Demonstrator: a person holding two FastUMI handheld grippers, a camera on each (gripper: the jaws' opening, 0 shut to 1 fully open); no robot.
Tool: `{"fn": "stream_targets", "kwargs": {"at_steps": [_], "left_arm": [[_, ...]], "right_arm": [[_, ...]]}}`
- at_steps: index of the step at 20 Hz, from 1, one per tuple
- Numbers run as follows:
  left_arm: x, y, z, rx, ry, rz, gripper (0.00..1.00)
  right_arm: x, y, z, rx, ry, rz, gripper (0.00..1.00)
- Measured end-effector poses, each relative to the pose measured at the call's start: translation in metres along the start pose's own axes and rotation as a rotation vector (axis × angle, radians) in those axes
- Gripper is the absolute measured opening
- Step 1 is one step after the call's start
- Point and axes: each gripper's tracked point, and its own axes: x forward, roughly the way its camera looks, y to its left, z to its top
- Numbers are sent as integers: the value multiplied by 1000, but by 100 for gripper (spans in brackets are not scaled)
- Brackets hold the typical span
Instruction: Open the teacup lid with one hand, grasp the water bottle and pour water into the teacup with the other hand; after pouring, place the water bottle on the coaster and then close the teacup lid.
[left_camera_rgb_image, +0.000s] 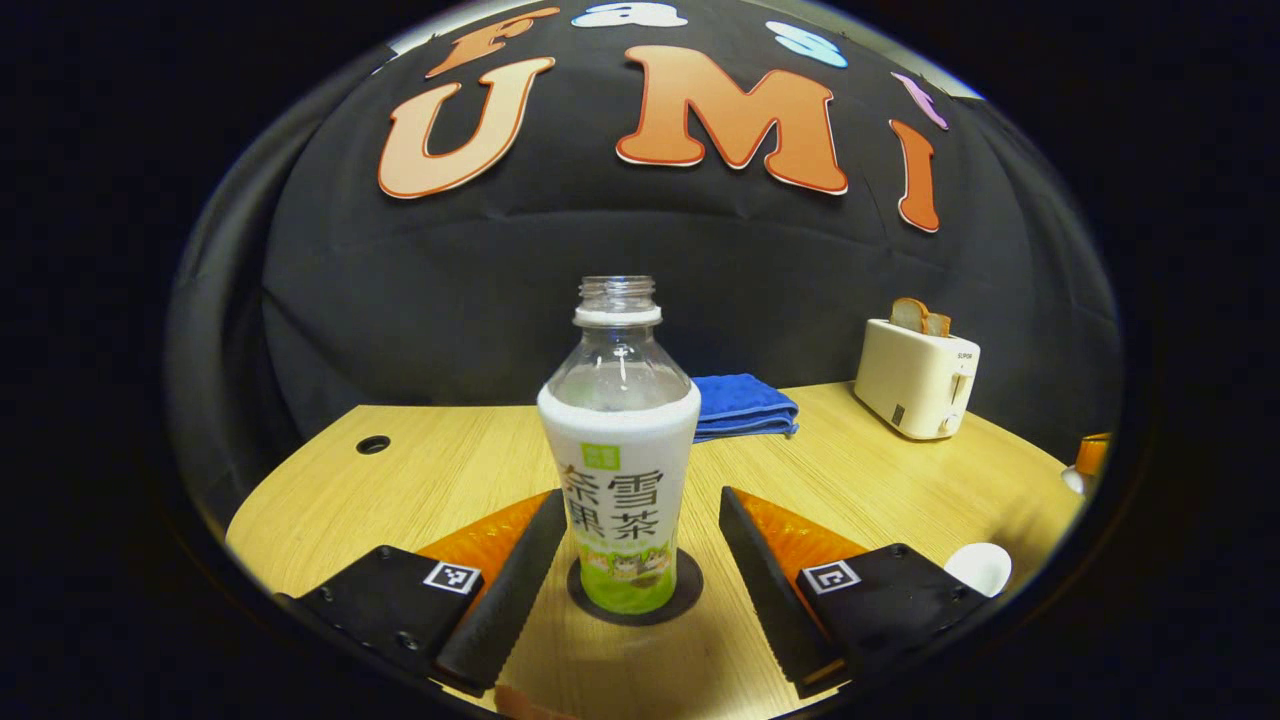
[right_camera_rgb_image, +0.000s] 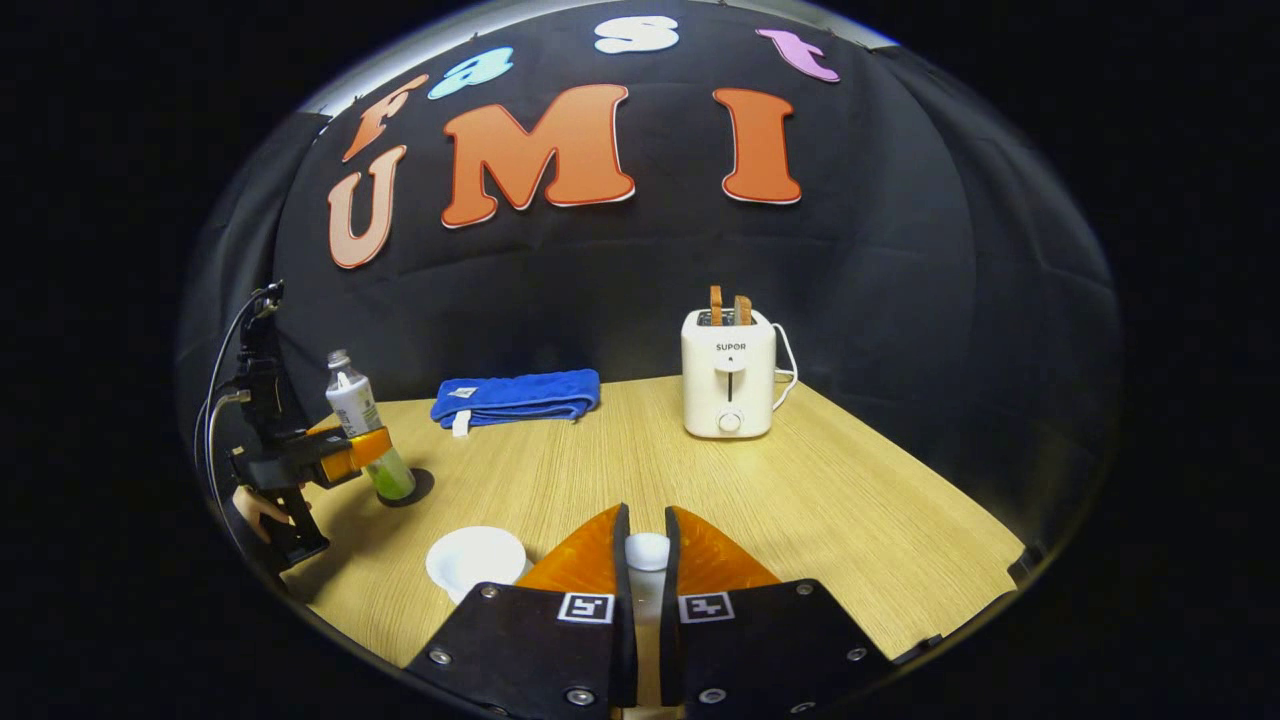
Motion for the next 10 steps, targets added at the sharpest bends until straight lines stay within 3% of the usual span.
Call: {"fn": "stream_targets", "kwargs": {"at_steps": [4, 10], "left_arm": [[-26, 2, 7, -21, -30, 1, 100], [-87, 15, 13, -58, -89, 14, 100]], "right_arm": [[-8, 19, 16, 4, -32, 42, 9], [-10, 82, 31, -18, -55, 175, 9]]}}
